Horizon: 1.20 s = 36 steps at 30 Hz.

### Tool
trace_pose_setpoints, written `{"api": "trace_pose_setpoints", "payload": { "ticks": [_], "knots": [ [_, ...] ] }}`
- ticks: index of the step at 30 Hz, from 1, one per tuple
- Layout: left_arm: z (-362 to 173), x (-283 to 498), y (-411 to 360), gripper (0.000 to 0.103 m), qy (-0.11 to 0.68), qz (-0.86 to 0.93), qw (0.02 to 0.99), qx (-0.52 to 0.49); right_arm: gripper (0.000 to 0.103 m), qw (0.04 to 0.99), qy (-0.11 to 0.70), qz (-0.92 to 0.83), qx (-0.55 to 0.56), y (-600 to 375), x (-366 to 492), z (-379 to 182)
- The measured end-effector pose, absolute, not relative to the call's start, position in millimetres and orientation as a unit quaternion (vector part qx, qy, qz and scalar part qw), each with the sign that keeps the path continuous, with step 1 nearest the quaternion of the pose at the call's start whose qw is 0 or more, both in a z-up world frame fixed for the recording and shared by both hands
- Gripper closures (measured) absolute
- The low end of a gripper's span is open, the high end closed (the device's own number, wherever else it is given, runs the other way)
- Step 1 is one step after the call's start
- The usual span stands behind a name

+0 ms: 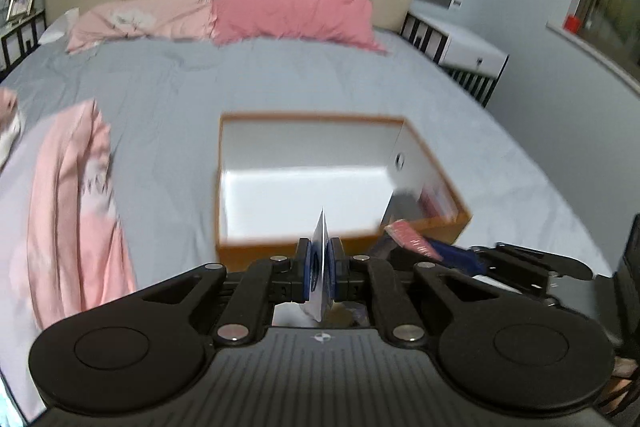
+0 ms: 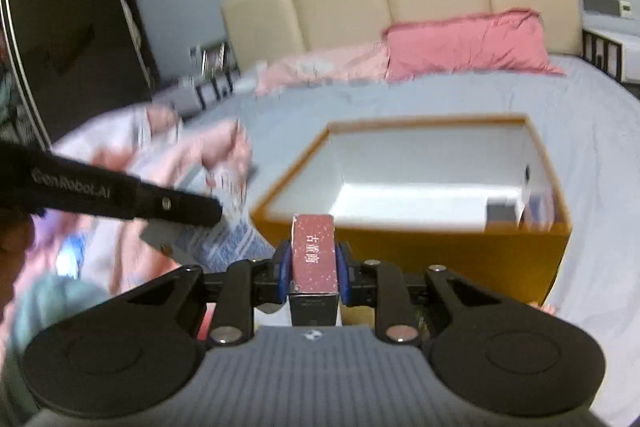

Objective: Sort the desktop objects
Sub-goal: 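Carry the lotion tube and PHOTO CARD box into the box while the right tool releases its box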

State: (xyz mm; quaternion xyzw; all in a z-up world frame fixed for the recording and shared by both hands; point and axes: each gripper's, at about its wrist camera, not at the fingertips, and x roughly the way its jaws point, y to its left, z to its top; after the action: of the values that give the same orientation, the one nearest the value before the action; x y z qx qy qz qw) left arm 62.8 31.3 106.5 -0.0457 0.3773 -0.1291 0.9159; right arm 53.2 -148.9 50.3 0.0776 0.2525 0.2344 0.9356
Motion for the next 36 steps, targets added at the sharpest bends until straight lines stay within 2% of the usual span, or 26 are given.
{"api": "trace_pose_setpoints", "payload": {
  "ticks": [5, 8, 13, 20, 36],
  "knots": [
    [125, 108, 23, 0.094, 0.345, -0.137, 0.926, -0.064, 0.079, 0.953, 0.206, 0.191, 0.115, -179, 82, 91],
    [116, 147, 5, 0.094, 0.359, -0.14, 0.921, -0.055, 0.079, 0.959, 0.218, 0.15, 0.105, -185, 112, 96],
    [72, 191, -24, 0.094, 0.406, -0.137, 0.903, -0.04, 0.079, 0.953, 0.271, 0.097, 0.091, -182, 157, 73],
    [19, 216, -27, 0.095, 0.465, -0.154, 0.869, -0.073, 0.079, 0.94, 0.319, 0.078, 0.089, -182, 184, 31],
    [-3, 236, -33, 0.095, 0.539, -0.16, 0.822, -0.088, 0.079, 0.928, 0.361, 0.066, 0.067, -175, 191, 2]
  ]
}}
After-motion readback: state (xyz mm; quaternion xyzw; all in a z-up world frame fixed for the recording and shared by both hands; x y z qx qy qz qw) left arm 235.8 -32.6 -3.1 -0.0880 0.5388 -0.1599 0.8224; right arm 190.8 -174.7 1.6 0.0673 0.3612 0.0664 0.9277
